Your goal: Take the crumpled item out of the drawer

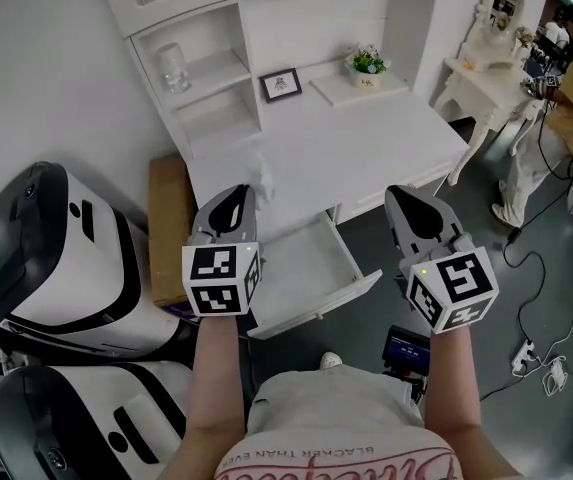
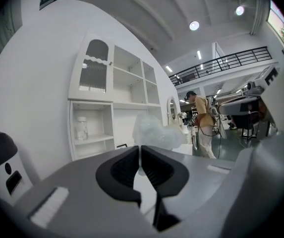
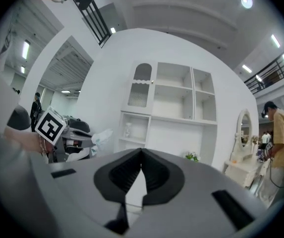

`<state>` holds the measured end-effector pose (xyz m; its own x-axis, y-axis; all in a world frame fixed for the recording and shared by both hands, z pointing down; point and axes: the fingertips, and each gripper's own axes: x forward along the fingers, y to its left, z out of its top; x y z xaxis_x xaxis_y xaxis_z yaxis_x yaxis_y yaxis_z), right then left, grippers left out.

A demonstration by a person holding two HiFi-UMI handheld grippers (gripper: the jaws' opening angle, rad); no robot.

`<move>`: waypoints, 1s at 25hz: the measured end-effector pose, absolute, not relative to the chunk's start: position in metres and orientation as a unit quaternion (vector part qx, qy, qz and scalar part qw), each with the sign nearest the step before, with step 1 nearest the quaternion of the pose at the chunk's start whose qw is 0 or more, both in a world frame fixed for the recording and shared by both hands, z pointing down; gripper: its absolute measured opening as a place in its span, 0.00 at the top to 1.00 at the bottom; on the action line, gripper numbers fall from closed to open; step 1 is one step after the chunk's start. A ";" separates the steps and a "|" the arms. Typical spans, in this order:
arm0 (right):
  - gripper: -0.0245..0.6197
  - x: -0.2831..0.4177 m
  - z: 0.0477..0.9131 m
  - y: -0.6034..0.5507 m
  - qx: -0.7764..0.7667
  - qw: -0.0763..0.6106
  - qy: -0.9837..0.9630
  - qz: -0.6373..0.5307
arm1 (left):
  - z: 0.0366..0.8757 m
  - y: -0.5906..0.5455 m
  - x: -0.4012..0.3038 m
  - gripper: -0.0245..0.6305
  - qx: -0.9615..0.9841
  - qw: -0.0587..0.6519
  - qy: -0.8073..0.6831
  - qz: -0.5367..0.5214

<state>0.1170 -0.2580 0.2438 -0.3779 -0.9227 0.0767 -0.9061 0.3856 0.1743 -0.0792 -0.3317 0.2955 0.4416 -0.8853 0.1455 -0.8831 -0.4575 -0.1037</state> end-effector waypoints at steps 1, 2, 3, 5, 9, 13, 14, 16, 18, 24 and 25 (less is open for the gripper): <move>0.95 0.116 0.238 -0.258 0.553 0.073 -0.828 -0.060 | 0.290 -0.331 -0.080 0.93 -0.848 0.011 0.523 -0.084; 0.95 0.116 0.232 -0.258 0.554 0.066 -0.827 -0.069 | 0.284 -0.331 -0.081 0.93 -0.847 0.016 0.525 -0.079; 0.95 0.115 0.227 -0.258 0.555 0.060 -0.826 -0.078 | 0.279 -0.330 -0.082 0.93 -0.846 0.021 0.528 -0.073; 0.95 0.116 0.218 -0.257 0.559 0.051 -0.822 -0.094 | 0.269 -0.328 -0.082 0.93 -0.844 0.032 0.532 -0.062; 0.95 0.119 0.205 -0.257 0.568 0.036 -0.815 -0.107 | 0.248 -0.323 -0.082 0.93 -0.839 0.059 0.539 -0.038; 0.95 0.117 0.191 -0.256 0.570 0.024 -0.812 -0.123 | 0.231 -0.321 -0.085 0.93 -0.835 0.072 0.545 -0.016; 0.95 0.117 0.189 -0.256 0.571 0.023 -0.811 -0.126 | 0.228 -0.320 -0.086 0.93 -0.834 0.075 0.546 -0.013; 0.95 0.117 0.187 -0.256 0.572 0.022 -0.809 -0.130 | 0.224 -0.319 -0.086 0.93 -0.833 0.079 0.548 -0.009; 0.95 0.118 0.187 -0.256 0.573 0.021 -0.809 -0.131 | 0.223 -0.318 -0.086 0.93 -0.832 0.083 0.548 -0.008; 0.95 0.117 0.188 -0.256 0.575 0.020 -0.807 -0.129 | 0.221 -0.316 -0.089 0.93 -0.831 0.085 0.549 -0.007; 0.95 0.116 0.189 -0.256 0.576 0.020 -0.807 -0.129 | 0.221 -0.315 -0.090 0.93 -0.831 0.085 0.549 -0.006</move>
